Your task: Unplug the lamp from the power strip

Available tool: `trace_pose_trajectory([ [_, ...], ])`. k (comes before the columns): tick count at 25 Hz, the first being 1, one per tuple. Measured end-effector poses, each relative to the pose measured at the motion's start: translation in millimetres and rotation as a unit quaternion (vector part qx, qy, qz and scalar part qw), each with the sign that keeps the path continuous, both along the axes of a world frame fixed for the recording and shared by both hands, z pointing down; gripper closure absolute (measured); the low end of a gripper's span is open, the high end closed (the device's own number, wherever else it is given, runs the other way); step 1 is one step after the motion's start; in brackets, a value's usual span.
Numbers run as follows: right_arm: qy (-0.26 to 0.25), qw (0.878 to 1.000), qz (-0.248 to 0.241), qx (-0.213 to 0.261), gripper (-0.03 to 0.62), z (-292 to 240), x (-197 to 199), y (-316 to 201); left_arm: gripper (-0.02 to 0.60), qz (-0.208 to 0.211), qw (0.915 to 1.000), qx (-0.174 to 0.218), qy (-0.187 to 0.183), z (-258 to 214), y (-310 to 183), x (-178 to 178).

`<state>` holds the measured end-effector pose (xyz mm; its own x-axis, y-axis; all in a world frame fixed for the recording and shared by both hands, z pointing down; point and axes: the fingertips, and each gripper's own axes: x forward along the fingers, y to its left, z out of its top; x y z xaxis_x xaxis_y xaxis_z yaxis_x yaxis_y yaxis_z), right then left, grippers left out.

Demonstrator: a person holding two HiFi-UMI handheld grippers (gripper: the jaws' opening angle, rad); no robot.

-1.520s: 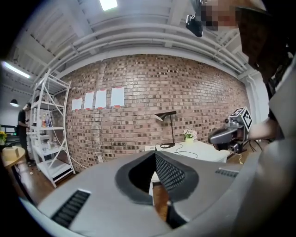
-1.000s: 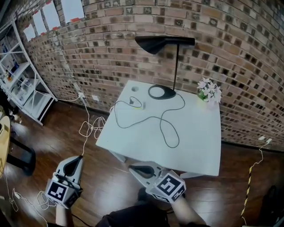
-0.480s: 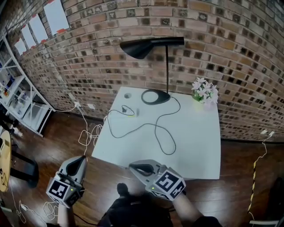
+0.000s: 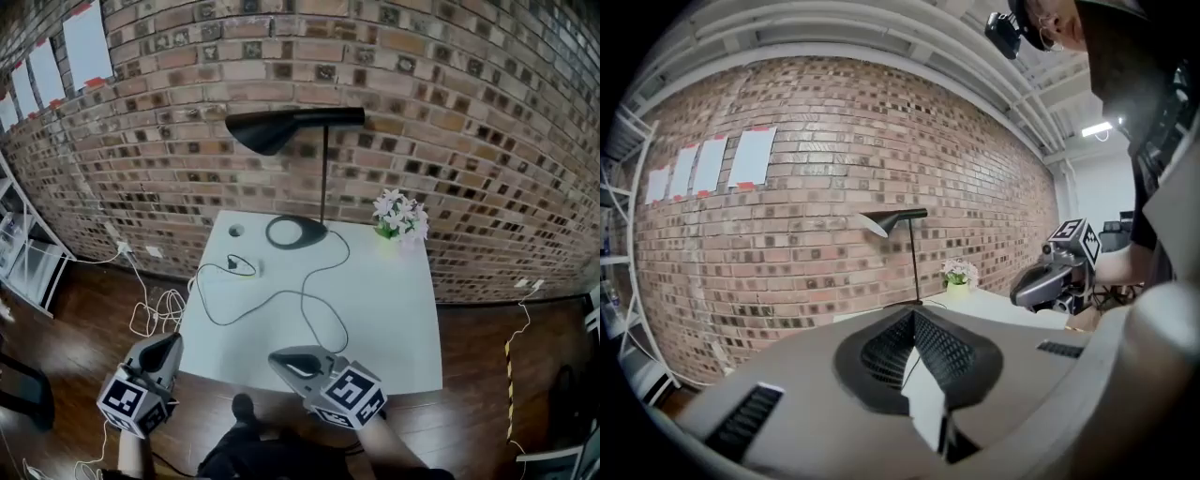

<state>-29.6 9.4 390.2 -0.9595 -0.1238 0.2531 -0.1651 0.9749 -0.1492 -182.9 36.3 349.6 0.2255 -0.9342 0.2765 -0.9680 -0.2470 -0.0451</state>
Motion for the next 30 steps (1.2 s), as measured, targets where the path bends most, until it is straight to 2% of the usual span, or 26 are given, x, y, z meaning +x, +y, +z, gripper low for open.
trace_pose_trajectory([
  [7, 0.045, 0.998, 0.028, 0.014, 0.592, 7, -38, -33, 0.585, 0.026, 0.9996, -0.002, 0.014, 9, -37, -50],
  [13, 0.066, 0.995, 0.070, -0.027, 0.592, 25, -67, -67, 0.586, 0.046, 0.9986, -0.013, 0.024, 25, -68, -84],
  [16, 0.101, 0.991, 0.081, -0.012, 0.592, 32, -75, -80, 0.586, 0.061, 0.9976, -0.010, 0.030, 30, -83, -94],
  [21, 0.135, 0.985, 0.104, -0.015, 0.592, 45, -87, -95, 0.586, 0.075, 0.9967, -0.013, 0.029, 42, -106, -117],
  [25, 0.167, 0.980, 0.105, 0.001, 0.592, 51, -104, -107, 0.586, 0.086, 0.9944, -0.002, 0.060, 50, -122, -129],
  [26, 0.168, 0.980, 0.108, 0.005, 0.592, 50, -107, -111, 0.586, 0.091, 0.9941, -0.007, 0.060, 53, -125, -128],
  [29, 0.157, 0.980, 0.120, 0.014, 0.592, 43, -111, -121, 0.586, 0.103, 0.9938, -0.033, 0.026, 62, -131, -123],
  [30, 0.153, 0.980, 0.123, 0.017, 0.592, 41, -112, -124, 0.586, 0.107, 0.9935, -0.030, 0.024, 64, -135, -121],
])
